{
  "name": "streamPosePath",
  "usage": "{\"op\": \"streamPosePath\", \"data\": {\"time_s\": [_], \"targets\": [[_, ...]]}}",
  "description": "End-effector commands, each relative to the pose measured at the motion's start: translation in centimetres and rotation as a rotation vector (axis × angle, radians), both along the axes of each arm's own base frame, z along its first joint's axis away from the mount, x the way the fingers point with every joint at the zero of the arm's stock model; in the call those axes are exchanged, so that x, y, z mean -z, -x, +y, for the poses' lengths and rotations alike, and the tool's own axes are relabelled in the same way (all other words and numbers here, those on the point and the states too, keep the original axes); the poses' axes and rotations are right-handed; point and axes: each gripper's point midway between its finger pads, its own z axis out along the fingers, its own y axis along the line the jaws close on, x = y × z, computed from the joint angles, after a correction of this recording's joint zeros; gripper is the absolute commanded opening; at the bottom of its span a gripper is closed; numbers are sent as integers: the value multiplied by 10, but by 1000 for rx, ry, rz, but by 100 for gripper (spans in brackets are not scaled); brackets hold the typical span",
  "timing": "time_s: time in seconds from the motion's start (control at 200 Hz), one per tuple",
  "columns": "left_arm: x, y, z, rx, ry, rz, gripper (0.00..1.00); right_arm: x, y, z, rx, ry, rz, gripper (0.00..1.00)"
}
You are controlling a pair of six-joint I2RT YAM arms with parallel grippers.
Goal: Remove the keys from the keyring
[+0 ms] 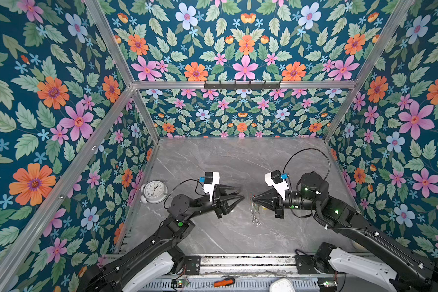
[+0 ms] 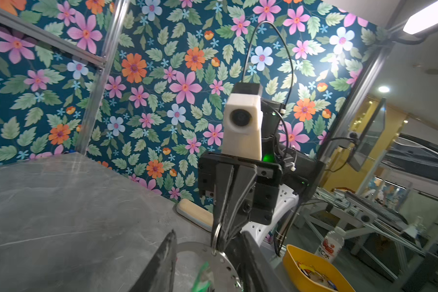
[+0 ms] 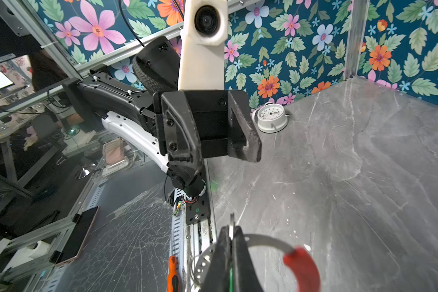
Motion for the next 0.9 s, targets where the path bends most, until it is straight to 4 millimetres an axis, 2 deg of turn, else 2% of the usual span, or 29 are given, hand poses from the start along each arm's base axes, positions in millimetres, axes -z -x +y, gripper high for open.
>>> {"op": "streamPosePath", "data": {"time_s": [0.0, 0.455, 0.66, 0.805, 0.895], "targets": [[-9, 19, -3, 118, 15, -45, 42, -16, 6, 3, -42, -55, -19, 0], [-7, 28, -11, 236, 9, -24, 24, -17, 2, 6, -36, -67, -8, 0], [-3, 24, -14, 233, -2, -7, 24, -16, 3, 7, -42, -70, -4, 0], [0, 21, -16, 223, -15, 4, 27, -20, 4, 5, -38, -81, -11, 0], [-1, 23, -16, 237, -18, 0, 20, -18, -1, 4, -7, -73, -10, 0]]}}
